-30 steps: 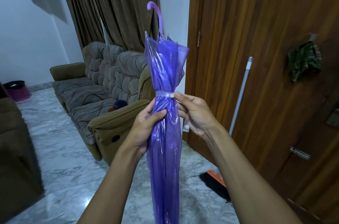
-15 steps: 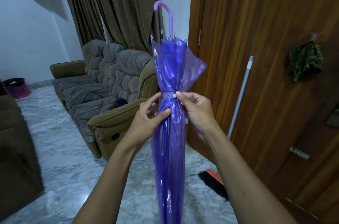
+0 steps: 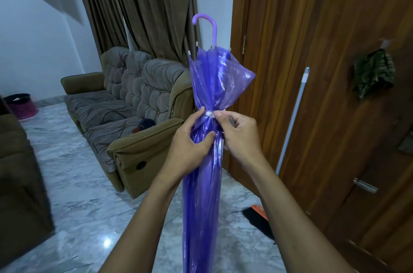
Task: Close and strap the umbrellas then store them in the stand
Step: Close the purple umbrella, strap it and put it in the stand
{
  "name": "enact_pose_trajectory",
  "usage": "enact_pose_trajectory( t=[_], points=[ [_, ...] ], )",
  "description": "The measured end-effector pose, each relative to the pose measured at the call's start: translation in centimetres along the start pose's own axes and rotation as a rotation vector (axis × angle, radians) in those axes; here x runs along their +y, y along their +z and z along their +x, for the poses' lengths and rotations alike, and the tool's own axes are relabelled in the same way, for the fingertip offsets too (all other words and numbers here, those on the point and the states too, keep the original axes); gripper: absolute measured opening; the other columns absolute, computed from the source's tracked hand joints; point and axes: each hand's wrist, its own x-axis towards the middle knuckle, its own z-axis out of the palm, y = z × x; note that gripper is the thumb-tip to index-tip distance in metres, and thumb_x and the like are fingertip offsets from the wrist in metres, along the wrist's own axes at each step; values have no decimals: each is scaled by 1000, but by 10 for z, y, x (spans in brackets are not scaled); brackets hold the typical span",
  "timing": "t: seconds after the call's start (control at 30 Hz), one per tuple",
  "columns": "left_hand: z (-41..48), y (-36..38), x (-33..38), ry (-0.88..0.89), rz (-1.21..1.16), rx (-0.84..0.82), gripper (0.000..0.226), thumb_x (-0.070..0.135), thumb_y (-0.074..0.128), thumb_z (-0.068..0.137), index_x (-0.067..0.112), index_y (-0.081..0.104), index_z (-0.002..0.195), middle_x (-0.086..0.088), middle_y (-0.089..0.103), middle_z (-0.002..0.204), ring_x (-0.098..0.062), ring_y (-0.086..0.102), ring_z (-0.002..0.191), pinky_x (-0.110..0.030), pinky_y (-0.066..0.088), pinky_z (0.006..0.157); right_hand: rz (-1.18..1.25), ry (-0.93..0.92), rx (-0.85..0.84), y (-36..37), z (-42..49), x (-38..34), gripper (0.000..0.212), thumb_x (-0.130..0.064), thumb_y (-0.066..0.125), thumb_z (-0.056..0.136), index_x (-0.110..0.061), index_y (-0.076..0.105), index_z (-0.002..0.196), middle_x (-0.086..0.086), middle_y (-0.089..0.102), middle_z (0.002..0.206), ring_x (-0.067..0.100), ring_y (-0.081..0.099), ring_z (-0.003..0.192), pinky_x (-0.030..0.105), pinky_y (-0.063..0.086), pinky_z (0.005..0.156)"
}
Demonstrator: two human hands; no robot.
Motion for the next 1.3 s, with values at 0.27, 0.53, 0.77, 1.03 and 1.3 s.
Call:
enact_pose_trajectory(
  t=[0.27,0.53,0.77,1.03,1.3],
  points=[
    [-2,-9,-5,-78,-474,-75,59,5,67,83,23,53,137,-3,66,127,-22,63,115,-46,46,103,355,178,-57,-7,4,-3,21,-12,64,93,2,72,107,22,75,98,20,74,77,20,59,61],
    [-9,-10,-13,-164,-784,-203,46,6,59,83,31,64,122,-9,62,133,-16,70,94,-28,58,76,472,362,-90,-1,2,10,44,-25,77,81,0,70,117,25,69,115,20,67,79,26,54,74],
    [-3,-15,-11,-176,-614,-238,54,15,65,84,32,54,135,-8,60,134,-23,62,115,-40,51,99,479,357,-104,-2,-4,8,37,-35,80,72,-10,70,98,17,74,100,31,63,90,46,46,84],
    [-2,-9,3,49,-62,-136,50,-3,51,94,13,47,142,-1,65,126,-14,63,116,-40,48,104,187,77,165,3,-7,-3,17,-14,85,75,-10,69,73,8,77,84,15,72,76,27,56,72],
    [-2,-13,8,124,-65,-59,49,15,67,90,16,52,136,6,70,115,-6,67,104,-27,54,89,17,-22,-76,1,-9,-12,14,-17,66,93,-11,76,101,6,78,93,24,75,90,42,61,82]
  ],
)
